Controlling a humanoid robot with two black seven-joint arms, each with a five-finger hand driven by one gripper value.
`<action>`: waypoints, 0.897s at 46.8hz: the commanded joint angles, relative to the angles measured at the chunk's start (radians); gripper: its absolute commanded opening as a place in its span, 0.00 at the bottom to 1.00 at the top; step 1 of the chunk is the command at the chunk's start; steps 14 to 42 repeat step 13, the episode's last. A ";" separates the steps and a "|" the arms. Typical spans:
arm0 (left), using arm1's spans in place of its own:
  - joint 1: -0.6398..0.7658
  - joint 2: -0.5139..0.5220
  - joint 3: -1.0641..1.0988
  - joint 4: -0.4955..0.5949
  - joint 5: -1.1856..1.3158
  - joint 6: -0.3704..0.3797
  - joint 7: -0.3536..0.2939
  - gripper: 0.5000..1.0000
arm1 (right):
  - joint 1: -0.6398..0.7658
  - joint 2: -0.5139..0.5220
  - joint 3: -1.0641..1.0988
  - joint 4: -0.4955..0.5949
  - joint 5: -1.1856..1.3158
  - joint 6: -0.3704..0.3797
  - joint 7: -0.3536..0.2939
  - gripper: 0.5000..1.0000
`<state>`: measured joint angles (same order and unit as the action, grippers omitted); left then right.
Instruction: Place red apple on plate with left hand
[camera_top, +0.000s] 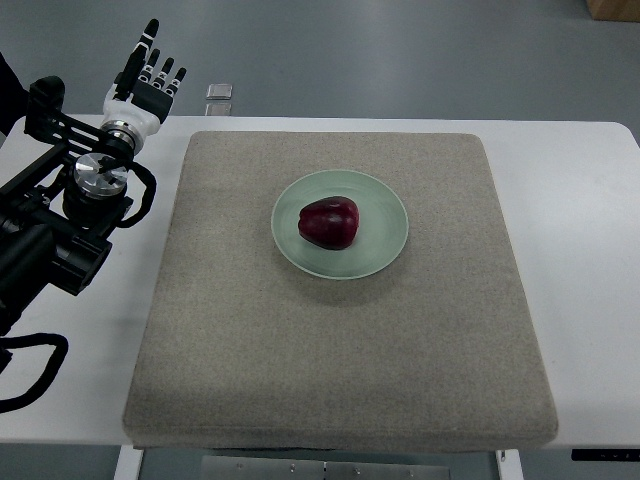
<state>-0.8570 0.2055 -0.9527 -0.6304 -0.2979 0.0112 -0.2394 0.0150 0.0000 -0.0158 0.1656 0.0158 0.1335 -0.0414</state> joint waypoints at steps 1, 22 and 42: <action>-0.002 -0.001 -0.001 0.017 0.072 0.003 0.000 1.00 | -0.001 0.000 -0.001 0.009 0.000 0.000 0.000 0.86; -0.004 -0.024 0.000 0.023 0.226 0.003 0.000 1.00 | -0.003 0.000 -0.003 0.014 -0.004 0.002 -0.003 0.86; -0.004 -0.024 0.000 0.023 0.226 0.003 0.000 1.00 | -0.003 0.000 -0.003 0.014 -0.004 0.002 -0.003 0.86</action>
